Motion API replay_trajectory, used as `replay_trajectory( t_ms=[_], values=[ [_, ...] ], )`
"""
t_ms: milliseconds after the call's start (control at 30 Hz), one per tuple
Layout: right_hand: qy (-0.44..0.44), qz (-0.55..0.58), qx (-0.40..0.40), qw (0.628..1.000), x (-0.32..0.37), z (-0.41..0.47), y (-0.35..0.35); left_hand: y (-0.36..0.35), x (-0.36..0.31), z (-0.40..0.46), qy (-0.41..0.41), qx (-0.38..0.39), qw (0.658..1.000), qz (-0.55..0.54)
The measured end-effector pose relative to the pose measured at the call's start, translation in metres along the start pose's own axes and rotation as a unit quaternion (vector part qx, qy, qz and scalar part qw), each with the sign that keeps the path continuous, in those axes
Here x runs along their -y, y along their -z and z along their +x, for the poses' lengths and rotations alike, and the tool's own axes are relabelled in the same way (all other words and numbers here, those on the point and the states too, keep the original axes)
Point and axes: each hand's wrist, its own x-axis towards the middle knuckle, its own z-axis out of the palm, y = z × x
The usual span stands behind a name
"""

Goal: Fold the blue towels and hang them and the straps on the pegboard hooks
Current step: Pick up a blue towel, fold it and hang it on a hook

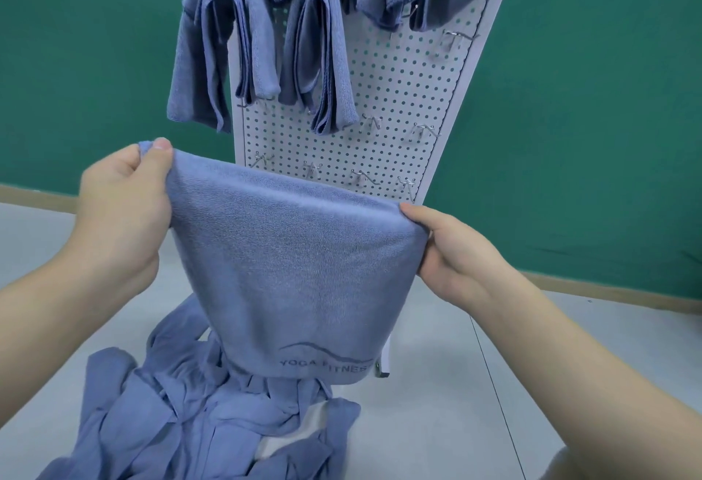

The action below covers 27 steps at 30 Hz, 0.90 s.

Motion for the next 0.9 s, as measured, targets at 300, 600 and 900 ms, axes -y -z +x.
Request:
replay_trajectory(
  t_ms=[300,600,900],
  values=[
    [0.014,0.023,-0.039,0.999,0.003,0.003,0.007,-0.006,-0.004,-0.005,0.011,0.003,1.000,0.023],
    [0.040,-0.048,-0.070,0.996,0.003,0.003,0.013,-0.024,-0.002,-0.030,-0.093,0.053,0.983,0.148],
    [0.046,0.007,-0.051,0.998,0.005,-0.006,0.016,-0.040,0.001,-0.048,-0.061,0.196,0.974,0.093]
  ],
)
